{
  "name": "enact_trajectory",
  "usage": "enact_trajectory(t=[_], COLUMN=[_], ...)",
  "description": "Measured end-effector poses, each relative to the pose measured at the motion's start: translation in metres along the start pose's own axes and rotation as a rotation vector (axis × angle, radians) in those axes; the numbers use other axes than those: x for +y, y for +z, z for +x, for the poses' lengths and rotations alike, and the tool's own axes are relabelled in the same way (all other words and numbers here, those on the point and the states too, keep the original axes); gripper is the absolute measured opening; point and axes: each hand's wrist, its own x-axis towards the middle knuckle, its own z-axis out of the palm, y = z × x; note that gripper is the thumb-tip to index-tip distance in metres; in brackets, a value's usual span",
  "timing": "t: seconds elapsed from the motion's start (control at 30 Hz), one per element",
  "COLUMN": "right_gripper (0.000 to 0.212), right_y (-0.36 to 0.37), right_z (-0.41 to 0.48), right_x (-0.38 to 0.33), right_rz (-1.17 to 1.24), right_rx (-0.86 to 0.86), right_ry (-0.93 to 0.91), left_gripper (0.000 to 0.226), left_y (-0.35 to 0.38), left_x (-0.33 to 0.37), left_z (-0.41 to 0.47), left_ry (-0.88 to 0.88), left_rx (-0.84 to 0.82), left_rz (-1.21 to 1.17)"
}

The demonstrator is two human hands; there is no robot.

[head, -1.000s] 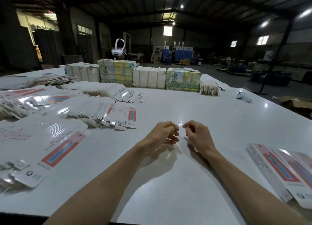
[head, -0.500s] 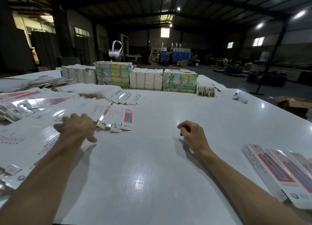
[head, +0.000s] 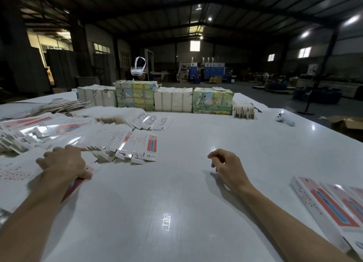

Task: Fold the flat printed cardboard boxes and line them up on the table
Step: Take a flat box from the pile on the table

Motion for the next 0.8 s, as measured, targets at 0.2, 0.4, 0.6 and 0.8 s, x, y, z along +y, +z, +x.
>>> enact_trajectory(t=[0.2, 0.4, 0.6, 0.8], right_gripper=[0.022, 0.022, 0.022, 0.020], right_y=[0.000, 0.002, 0.003, 0.001], right_z=[-0.002, -0.002, -0.001, 0.003], right_x=[-0.003, -0.003, -0.003, -0.002], right_rz=[-0.021, -0.021, -0.016, 0.068], right_rx=[-0.042, -0.055, -0.063, 0.102], right_ry=[-0.012, -0.016, -0.020, -0.073], left_gripper=[0.081, 0.039, 0.036, 0.039], left_y=[-0.009, -0.042, -0.054, -0.002], left_x=[-0.010, -0.005, 0.075, 0.177], left_z=[0.000, -0.005, -0.047, -0.111], left_ry=[0.056, 0.259, 0.684, 0.721], left_rx=[0.030, 0.043, -0.255, -0.944], left_rz=[-0.008, -0.196, -0.659, -1.122])
